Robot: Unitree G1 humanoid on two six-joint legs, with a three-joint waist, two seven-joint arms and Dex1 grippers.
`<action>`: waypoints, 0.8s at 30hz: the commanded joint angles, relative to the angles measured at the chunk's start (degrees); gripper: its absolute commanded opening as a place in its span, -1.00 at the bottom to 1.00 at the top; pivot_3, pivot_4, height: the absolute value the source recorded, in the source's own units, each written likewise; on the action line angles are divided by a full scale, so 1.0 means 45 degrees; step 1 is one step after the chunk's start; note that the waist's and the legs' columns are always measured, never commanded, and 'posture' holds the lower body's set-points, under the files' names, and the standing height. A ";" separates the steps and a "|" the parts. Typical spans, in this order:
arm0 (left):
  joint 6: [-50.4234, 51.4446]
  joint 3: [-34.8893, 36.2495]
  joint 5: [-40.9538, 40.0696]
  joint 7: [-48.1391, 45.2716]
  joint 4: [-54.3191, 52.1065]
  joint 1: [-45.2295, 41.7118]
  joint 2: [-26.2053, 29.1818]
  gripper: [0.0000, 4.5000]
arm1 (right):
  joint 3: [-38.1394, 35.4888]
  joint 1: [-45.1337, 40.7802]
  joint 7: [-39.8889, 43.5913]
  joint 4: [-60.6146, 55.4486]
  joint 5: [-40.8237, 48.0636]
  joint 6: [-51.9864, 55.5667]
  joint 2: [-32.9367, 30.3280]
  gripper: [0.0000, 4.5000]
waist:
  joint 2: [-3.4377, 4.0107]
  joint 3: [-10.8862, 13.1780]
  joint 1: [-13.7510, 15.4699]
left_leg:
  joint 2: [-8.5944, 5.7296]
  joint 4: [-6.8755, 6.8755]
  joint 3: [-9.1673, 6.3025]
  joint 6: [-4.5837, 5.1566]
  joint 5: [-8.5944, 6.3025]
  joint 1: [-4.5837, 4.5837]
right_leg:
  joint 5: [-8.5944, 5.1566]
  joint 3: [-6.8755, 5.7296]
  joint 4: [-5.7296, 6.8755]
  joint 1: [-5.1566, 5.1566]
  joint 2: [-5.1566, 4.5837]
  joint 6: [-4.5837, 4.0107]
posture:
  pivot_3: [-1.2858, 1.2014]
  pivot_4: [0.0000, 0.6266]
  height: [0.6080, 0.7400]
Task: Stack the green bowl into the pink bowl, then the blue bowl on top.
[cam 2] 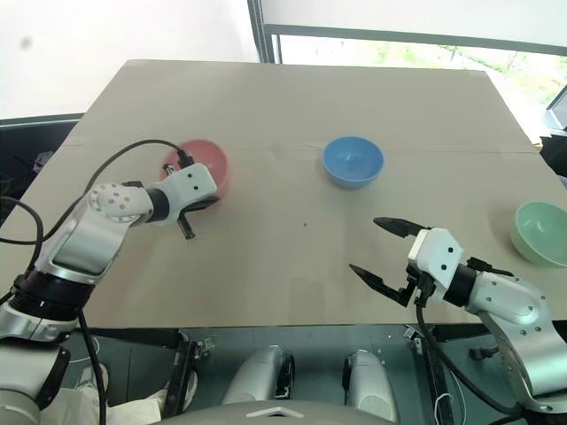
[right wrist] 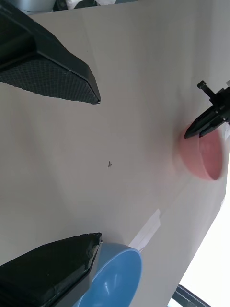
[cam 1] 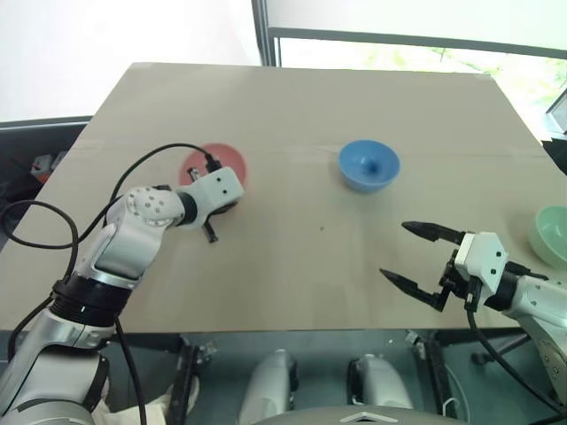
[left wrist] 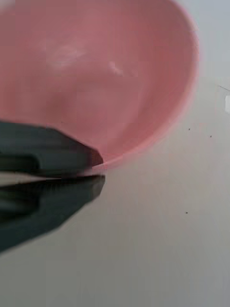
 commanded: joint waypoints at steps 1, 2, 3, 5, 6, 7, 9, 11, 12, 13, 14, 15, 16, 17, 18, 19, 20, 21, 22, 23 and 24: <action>0.0096 0.0194 -0.1389 -0.2093 -0.1145 -0.0497 0.0080 -0.96 | -0.0103 0.0189 -0.0203 -0.0097 -0.0220 -0.0455 0.0146 1.00 | -0.0002 0.0001 0.0016 | 0.0000 0.0001 -0.0001 0.0000 0.0000 -0.0001 | 0.0000 -0.0001 0.0001 0.0000 0.0000 0.0000 | 0.03 -0.52 1.00; -0.0037 0.0190 -0.1787 -0.2663 -0.1565 -0.0617 0.0061 -0.96 | -0.0150 0.0258 -0.0307 -0.0118 -0.0234 -0.0453 0.0228 1.00 | -0.0002 0.0001 0.0020 | 0.0002 0.0002 -0.0001 0.0000 0.0000 -0.0002 | 0.0000 -0.0002 0.0009 0.0000 -0.0001 0.0000 | 0.03 -0.52 1.00; -0.0497 0.0086 -0.2017 -0.3168 -0.1885 -0.0746 0.0007 -0.96 | -0.0229 0.0342 -0.0379 -0.0113 -0.0267 -0.0488 0.0291 1.00 | -0.0006 0.0004 0.0018 | 0.0004 0.0004 -0.0001 0.0000 0.0000 -0.0002 | 0.0000 -0.0001 0.0012 0.0000 -0.0004 0.0000 | 0.03 -0.52 1.00; -0.1675 -0.0478 -0.2254 -0.3950 -0.2167 -0.1201 -0.0615 -0.96 | -0.0391 0.0597 -0.0605 -0.0176 -0.0396 -0.0488 0.0371 1.00 | -0.0005 0.0006 -0.0016 | 0.0004 0.0012 0.0002 0.0000 0.0000 -0.0002 | 0.0000 0.0003 0.0008 0.0000 -0.0007 0.0000 | 0.03 -0.52 1.00; -0.2299 -0.0934 -0.2169 -0.4291 -0.2074 -0.1436 -0.0952 -0.96 | -0.0444 0.0736 -0.0700 -0.0256 -0.0503 -0.0493 0.0378 1.00 | -0.0006 0.0006 0.0004 | 0.0000 0.0017 0.0003 -0.0003 0.0002 0.0004 | 0.0000 0.0003 0.0018 0.0001 0.0001 -0.0001 | 0.03 -0.52 1.00; -0.2697 -0.1406 -0.2070 -0.4625 -0.1835 -0.1654 -0.1343 -0.96 | -0.0508 0.0886 -0.0801 -0.0352 -0.0555 -0.0493 0.0405 1.00 | -0.0006 0.0006 0.0025 | -0.0003 0.0020 0.0000 -0.0003 0.0002 0.0003 | 0.0000 0.0000 0.0019 0.0004 0.0002 -0.0001 | 0.03 -0.52 1.00; -0.3872 -0.2400 -0.1221 -0.4981 -0.1127 -0.2057 -0.1802 -0.96 | -0.0593 0.1106 -0.1061 -0.0551 -0.0620 -0.0418 0.0506 1.00 | -0.0006 0.0005 0.0165 | -0.0005 0.0032 -0.0004 -0.0002 0.0002 0.0002 | 0.0000 -0.0004 0.0021 0.0011 0.0003 -0.0001 | 0.03 -0.52 1.00; -0.5190 -0.2852 -0.0811 -0.5024 -0.0151 -0.2386 -0.2508 -0.96 | -0.0654 0.1318 -0.1315 -0.0813 -0.0753 -0.0344 0.0571 1.00 | -0.0004 0.0005 0.0196 | -0.0031 0.0057 0.0002 0.0004 -0.0002 0.0002 | 0.0001 0.0004 0.0020 0.0023 0.0003 0.0000 | 0.03 -0.52 1.00; -0.5553 -0.2939 -0.0741 -0.4989 0.0252 -0.2501 -0.2834 -0.96 | -0.0691 0.1419 -0.1432 -0.0931 -0.0776 -0.0288 0.0607 1.00 | -0.0006 0.0006 0.0182 | -0.0034 0.0059 0.0003 0.0004 -0.0002 0.0003 | 0.0001 0.0008 0.0023 0.0023 0.0005 0.0000 | 0.03 -0.52 1.00; -0.5794 -0.3081 -0.0842 -0.5263 0.0619 -0.2621 -0.3156 -0.96 | -0.0763 0.1569 -0.1625 -0.1096 -0.0832 -0.0178 0.0663 1.00 | -0.0006 0.0006 0.0160 | -0.0027 0.0061 0.0007 0.0005 -0.0002 0.0000 | 0.0002 0.0013 0.0028 0.0014 0.0015 0.0000 | 0.03 -0.52 1.00; -0.5980 -0.3180 -0.0985 -0.5585 0.0876 -0.2702 -0.3373 -0.96 | -0.0819 0.1705 -0.1816 -0.1244 -0.0927 -0.0063 0.0699 1.00 | -0.0005 0.0007 0.0150 | -0.0021 0.0063 0.0006 0.0005 -0.0002 0.0000 | 0.0002 0.0014 0.0032 0.0013 0.0021 -0.0001 | 0.03 -0.52 1.00; -0.5758 -0.3197 -0.1108 -0.5736 0.1085 -0.2797 -0.3625 -0.96 | -0.0881 0.1846 -0.2007 -0.1401 -0.1085 0.0045 0.0693 1.00 | -0.0005 0.0007 0.0131 | -0.0017 0.0064 0.0005 0.0004 -0.0001 0.0000 | 0.0002 0.0013 0.0035 0.0010 0.0024 -0.0001 | 0.03 -0.52 1.00; -0.5630 -0.3241 -0.1164 -0.5953 0.1248 -0.2895 -0.3757 -0.96 | -0.0978 0.1977 -0.2267 -0.1555 -0.1287 0.0134 0.0714 1.00 | -0.0003 0.0006 0.0128 | -0.0015 0.0064 0.0004 0.0004 -0.0001 -0.0002 | 0.0002 0.0012 0.0036 0.0009 0.0026 -0.0001 | 0.03 -0.52 1.00; -0.5701 -0.3225 -0.1226 -0.6226 0.1334 -0.2950 -0.3805 -0.69 | -0.1108 0.2105 -0.2582 -0.1707 -0.1417 0.0340 0.0778 1.00 | -0.0003 0.0006 0.0127 | -0.0016 0.0065 0.0004 0.0005 -0.0002 -0.0003 | 0.0001 0.0013 0.0035 0.0010 0.0025 -0.0001 | 0.03 -0.52 1.00; -0.5434 -0.3152 -0.1401 -0.6436 0.1342 -0.3015 -0.3868 -0.63 | -0.1315 0.2191 -0.2989 -0.1796 -0.1518 0.0691 0.0890 1.00 | -0.0004 0.0006 0.0120 | -0.0015 0.0066 0.0003 0.0006 -0.0002 -0.0004 | 0.0001 0.0012 0.0035 0.0010 0.0025 0.0000 | 0.03 -0.52 1.00; -0.5274 -0.3095 -0.1524 -0.6591 0.1317 -0.3041 -0.3896 -0.49 | -0.1459 0.2255 -0.3263 -0.1864 -0.1570 0.0947 0.0975 1.00 | -0.0004 0.0005 0.0115 | -0.0015 0.0070 0.0003 0.0007 -0.0003 -0.0005 | 0.0001 0.0014 0.0035 0.0010 0.0025 0.0000 | 0.03 -0.52 1.00; -0.5370 -0.3009 -0.1449 -0.6501 0.1414 -0.3097 -0.3962 -0.37 | -0.1667 0.2178 -0.3561 -0.1771 -0.1724 0.1020 0.1076 1.00 | -0.0006 0.0004 0.0107 | -0.0014 0.0070 0.0003 0.0008 -0.0003 -0.0005 | 0.0002 0.0013 0.0035 0.0011 0.0024 0.0000 | 0.03 -0.52 1.00; -0.5508 -0.2904 -0.1383 -0.6362 0.1508 -0.3133 -0.4023 -0.17 | -0.1921 0.2053 -0.3860 -0.1611 -0.1914 0.0946 0.1186 1.00 | -0.0005 0.0004 0.0107 | -0.0013 0.0075 0.0002 0.0008 -0.0004 -0.0005 | 0.0001 0.0013 0.0035 0.0012 0.0024 0.0000 | 0.03 -0.52 1.00; -0.5523 -0.2749 -0.1368 -0.6175 0.1563 -0.3152 -0.4084 -0.07 | -0.2145 0.1898 -0.4140 -0.1453 -0.2030 0.1108 0.1245 1.00 | -0.0005 0.0004 0.0110 | -0.0012 0.0079 0.0001 0.0009 -0.0004 -0.0007 | 0.0002 0.0013 0.0037 0.0012 0.0022 0.0001 | 0.03 -0.52 1.00; -0.5334 -0.2511 -0.1481 -0.6010 0.1494 -0.3136 -0.4118 0.17 | -0.2397 0.1667 -0.4561 -0.1228 -0.2248 0.1568 0.1274 1.00 | -0.0005 0.0005 0.0102 | -0.0013 0.0084 0.0001 0.0010 -0.0005 -0.0007 | 0.0002 0.0014 0.0038 0.0013 0.0021 0.0001 | 0.03 -0.52 1.00; -0.5124 -0.2288 -0.1632 -0.5914 0.1346 -0.3081 -0.4116 0.33 | -0.2573 0.1485 -0.4926 -0.1047 -0.2542 0.2003 0.1219 1.00 | -0.0005 0.0004 0.0090 | -0.0013 0.0087 0.0001 0.0010 -0.0005 -0.0007 | 0.0002 0.0015 0.0040 0.0013 0.0022 0.0001 | 0.03 -0.52 1.00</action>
